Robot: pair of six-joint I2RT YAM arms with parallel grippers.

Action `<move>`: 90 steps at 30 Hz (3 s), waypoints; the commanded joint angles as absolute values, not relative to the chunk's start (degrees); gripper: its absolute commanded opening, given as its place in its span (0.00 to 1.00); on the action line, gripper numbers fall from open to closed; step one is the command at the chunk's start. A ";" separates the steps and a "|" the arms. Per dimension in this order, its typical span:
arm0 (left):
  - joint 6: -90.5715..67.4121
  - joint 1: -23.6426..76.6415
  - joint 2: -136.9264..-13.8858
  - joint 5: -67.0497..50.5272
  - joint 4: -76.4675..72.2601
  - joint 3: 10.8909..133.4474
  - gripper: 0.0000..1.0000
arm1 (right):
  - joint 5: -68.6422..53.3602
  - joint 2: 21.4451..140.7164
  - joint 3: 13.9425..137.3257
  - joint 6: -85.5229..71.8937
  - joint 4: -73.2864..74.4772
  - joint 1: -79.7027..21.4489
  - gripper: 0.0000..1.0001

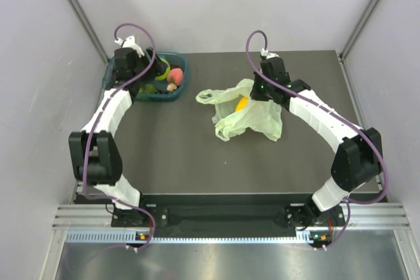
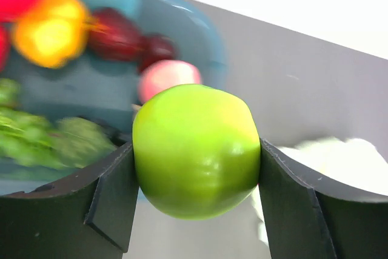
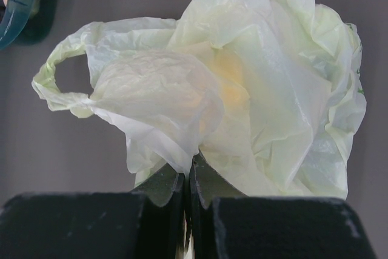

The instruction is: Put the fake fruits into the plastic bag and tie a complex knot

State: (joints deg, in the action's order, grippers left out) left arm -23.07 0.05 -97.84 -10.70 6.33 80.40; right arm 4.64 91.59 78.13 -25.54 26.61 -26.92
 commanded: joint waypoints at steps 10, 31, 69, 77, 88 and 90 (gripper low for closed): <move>-28.47 21.08 -78.93 -13.01 -7.46 59.51 0.45 | 4.39 90.53 81.56 -24.52 26.28 -26.28 0.00; -30.76 38.49 -104.58 -7.83 -17.92 73.11 0.38 | 2.55 87.72 80.51 -25.84 26.37 -26.28 0.00; -25.14 39.20 -98.44 -2.37 -5.73 73.48 0.97 | 6.07 85.52 76.91 -26.46 25.05 -25.23 0.00; -23.47 36.04 -87.38 -0.53 8.16 71.02 0.95 | 5.80 85.87 76.55 -26.28 24.87 -25.14 0.00; -18.11 13.63 -83.75 -5.11 14.32 72.68 0.99 | 4.66 86.40 76.90 -25.93 24.61 -25.14 0.00; -15.83 11.08 -88.21 -3.87 15.38 75.75 0.99 | 4.48 86.48 76.99 -25.93 24.61 -25.22 0.00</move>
State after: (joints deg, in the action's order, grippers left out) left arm -20.10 13.56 -83.15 -4.69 13.06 71.68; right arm 4.84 88.25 76.47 -26.11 27.24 -26.33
